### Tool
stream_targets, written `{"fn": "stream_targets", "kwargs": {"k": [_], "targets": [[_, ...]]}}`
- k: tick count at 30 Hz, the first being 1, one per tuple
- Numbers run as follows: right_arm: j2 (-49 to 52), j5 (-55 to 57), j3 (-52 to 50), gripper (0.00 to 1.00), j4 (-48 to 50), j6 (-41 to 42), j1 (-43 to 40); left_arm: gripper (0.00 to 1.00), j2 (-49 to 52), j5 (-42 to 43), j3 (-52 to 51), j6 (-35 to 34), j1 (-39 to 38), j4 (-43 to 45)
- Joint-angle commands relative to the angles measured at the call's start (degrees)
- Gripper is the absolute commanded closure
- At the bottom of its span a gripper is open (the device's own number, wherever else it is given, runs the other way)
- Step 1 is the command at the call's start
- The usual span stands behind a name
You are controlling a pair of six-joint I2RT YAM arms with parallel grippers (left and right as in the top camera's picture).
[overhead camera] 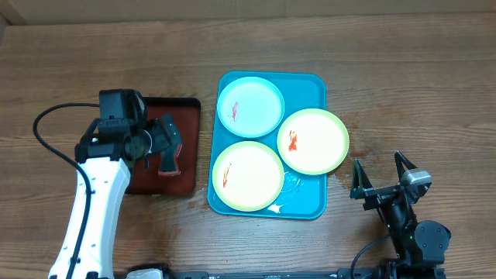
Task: Clean dirty plates on tray and stack at the side
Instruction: 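Lower the left gripper onto the sponge in the dark tray and grasp it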
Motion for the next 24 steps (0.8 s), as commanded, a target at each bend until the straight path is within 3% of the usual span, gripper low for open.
{"fn": "stream_targets", "kwargs": {"k": [1, 11, 12, 15, 17, 21, 24], "targets": [[-0.68, -0.24, -0.61, 0.00, 0.37, 0.24, -0.13, 0.00, 1.60, 2.97, 1.92, -2.08, -0.02, 0.26], [-0.68, -0.24, -0.61, 0.00, 0.37, 0.24, -0.13, 0.01, 9.40, 4.24, 1.92, 2.25, -1.18, 2.10], [-0.68, -0.24, -0.61, 0.00, 0.37, 0.24, -0.13, 0.14, 10.58, 5.09, 1.92, 3.74, -1.55, 2.23], [-0.68, -0.24, -0.61, 0.00, 0.37, 0.24, -0.13, 0.20, 14.53, 5.62, 1.92, 5.03, -2.36, 1.99], [-0.68, -0.24, -0.61, 0.00, 0.37, 0.24, -0.13, 0.13, 17.05, 5.55, 1.92, 5.03, -2.67, 1.68], [-0.68, -0.24, -0.61, 0.00, 0.37, 0.24, -0.13, 0.19, 20.48, 2.78, 1.92, 5.05, -2.56, 1.66], [-0.68, -0.24, -0.61, 0.00, 0.37, 0.24, -0.13, 0.12, 21.44, -1.62, 1.92, 5.07, -2.51, 1.81]]}}
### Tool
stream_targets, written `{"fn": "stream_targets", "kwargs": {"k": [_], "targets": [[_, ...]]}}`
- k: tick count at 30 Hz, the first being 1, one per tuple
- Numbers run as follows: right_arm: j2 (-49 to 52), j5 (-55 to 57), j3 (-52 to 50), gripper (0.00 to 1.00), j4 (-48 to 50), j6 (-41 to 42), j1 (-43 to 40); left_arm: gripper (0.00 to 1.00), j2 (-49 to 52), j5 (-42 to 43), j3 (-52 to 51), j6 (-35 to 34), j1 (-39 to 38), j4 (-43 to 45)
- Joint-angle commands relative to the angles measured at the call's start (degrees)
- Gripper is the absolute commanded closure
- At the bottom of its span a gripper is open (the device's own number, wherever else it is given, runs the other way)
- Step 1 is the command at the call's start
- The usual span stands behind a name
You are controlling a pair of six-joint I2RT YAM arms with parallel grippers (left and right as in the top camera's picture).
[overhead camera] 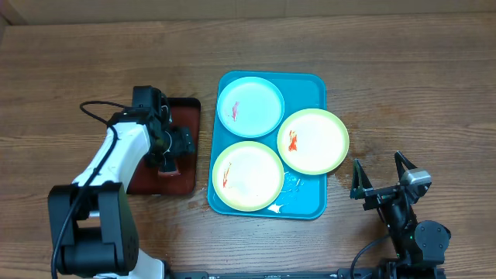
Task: Clean dirty plates on tray and stack at the side
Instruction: 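Lower the left gripper onto the sponge in the dark tray and grasp it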
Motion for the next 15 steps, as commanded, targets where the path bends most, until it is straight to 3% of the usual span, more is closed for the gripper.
{"fn": "stream_targets", "kwargs": {"k": [1, 5, 15], "targets": [[-0.68, -0.24, -0.61, 0.00, 0.37, 0.24, -0.13, 0.11, 0.74, -6.01, 1.18, 1.31, -0.09, -0.15], [-0.68, -0.24, -0.61, 0.00, 0.37, 0.24, -0.13, 0.16, 0.83, -6.84, 1.16, 3.72, -0.09, -0.76], [-0.68, -0.24, -0.61, 0.00, 0.37, 0.24, -0.13, 0.18, 1.40, -7.04, 0.31, 3.72, -0.11, -3.10]]}}
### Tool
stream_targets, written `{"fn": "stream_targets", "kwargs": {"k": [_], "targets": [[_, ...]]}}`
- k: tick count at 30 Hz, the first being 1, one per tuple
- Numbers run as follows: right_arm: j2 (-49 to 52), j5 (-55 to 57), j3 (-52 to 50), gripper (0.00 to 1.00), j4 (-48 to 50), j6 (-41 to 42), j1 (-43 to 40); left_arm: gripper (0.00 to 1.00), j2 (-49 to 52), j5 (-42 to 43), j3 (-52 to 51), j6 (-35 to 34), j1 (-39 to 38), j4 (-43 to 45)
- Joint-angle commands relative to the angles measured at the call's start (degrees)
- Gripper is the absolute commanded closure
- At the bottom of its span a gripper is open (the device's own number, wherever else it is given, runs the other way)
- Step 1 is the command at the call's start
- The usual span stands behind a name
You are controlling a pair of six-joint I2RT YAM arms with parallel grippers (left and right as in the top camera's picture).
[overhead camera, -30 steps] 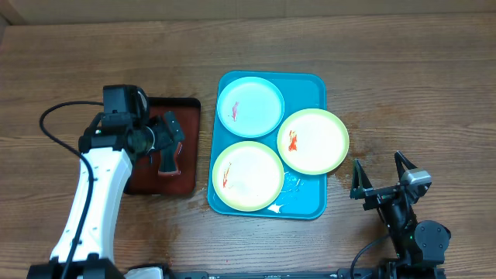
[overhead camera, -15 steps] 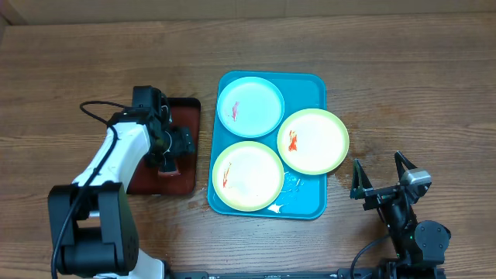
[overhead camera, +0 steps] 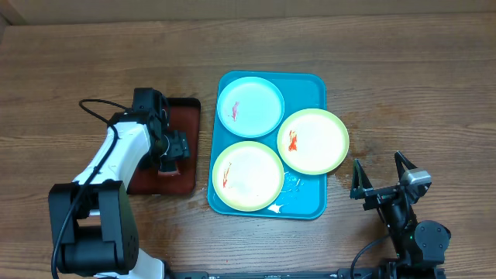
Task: Clean dirty plates on tray and stack at the side
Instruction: 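Lower the left gripper onto the sponge in the dark tray and grasp it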
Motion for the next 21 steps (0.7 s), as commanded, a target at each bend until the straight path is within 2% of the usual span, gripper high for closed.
{"fn": "stream_targets", "kwargs": {"k": [1, 12, 21], "targets": [[-0.68, -0.22, -0.61, 0.00, 0.37, 0.20, -0.13, 0.20, 0.98, -1.73, 0.15, 1.05, -0.11, -1.11], [-0.68, -0.22, -0.61, 0.00, 0.37, 0.20, -0.13, 0.24, 0.98, -1.90, -0.96, 1.03, -0.15, -1.18], [-0.68, -0.22, -0.61, 0.00, 0.37, 0.20, -0.13, 0.20, 0.98, -2.10, -3.67, 0.61, -0.15, 0.46]]}}
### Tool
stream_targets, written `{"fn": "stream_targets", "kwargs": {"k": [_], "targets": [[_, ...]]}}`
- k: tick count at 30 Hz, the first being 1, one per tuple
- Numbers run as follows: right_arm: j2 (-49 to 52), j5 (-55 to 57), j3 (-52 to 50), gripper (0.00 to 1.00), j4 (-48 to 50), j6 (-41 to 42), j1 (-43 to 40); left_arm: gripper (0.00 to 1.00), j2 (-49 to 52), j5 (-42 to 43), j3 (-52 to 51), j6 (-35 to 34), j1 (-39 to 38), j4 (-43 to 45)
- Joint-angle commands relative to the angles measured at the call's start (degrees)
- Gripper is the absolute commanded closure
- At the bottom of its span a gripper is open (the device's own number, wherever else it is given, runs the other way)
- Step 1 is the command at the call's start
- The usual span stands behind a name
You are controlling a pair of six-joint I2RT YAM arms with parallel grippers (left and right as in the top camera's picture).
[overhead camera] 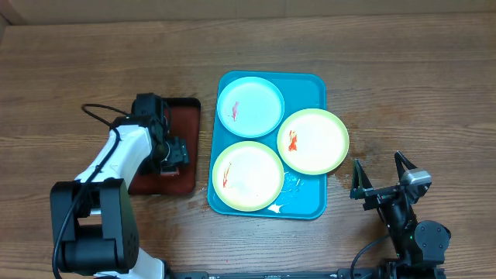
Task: Clean dirty plates on tray and stack at the side
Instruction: 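Lower the left gripper onto the sponge in the dark tray and grasp it, then carry the sponge with the left gripper onto the lower yellow plate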
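A teal tray holds three dirty plates. A pale blue plate sits at the back, a green-rimmed plate at the front, and another green-rimmed plate overhangs the tray's right edge. Each carries a red smear. My left gripper points down onto a dark red-brown mat left of the tray. Its fingers are hidden under the wrist, and whatever lies beneath them is hidden too. My right gripper stands open near the front right, clear of the tray.
A black cable loops from the left arm over the wooden table. White smears mark the tray's front right corner. A damp patch darkens the wood right of the tray.
My left gripper has come down a little on the mat. The small reddish block that showed in front of its fingers is now covered. The right arm and the plates are unchanged.
At first my left gripper was open over the mat with a reddish block between its fingers. Then the arm had swung in closer with the wrist turned down above the block. It has since settled onto it. The right gripper stayed open and still throughout.
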Motion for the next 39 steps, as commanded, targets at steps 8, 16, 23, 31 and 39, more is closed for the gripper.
{"fn": "stream_targets", "kwargs": {"k": [8, 16, 23, 31, 39], "targets": [[-0.68, -0.22, -0.61, 0.00, 0.37, 0.22, -0.13, 0.36, 0.63, -0.76, -1.20, 0.39, -0.15, 1.16], [-0.68, -0.24, -0.61, 0.00, 0.37, 0.22, -0.13, 0.60, 0.63, -0.76, -1.20, 0.46, -0.15, 3.15], [-0.68, -0.24, -0.61, 0.00, 0.37, 0.22, -0.13, 0.96, 0.63, -0.76, -1.18, 0.46, -0.15, 4.66], [-0.68, -0.24, -0.61, 0.00, 0.37, 0.22, -0.13, 0.96, 0.50, -0.72, 6.75, 0.44, -0.15, -2.25], [-0.68, -0.24, -0.61, 0.00, 0.37, 0.22, -0.13, 0.96, 0.46, -0.68, 20.61, 0.17, -0.15, -14.19]]}}
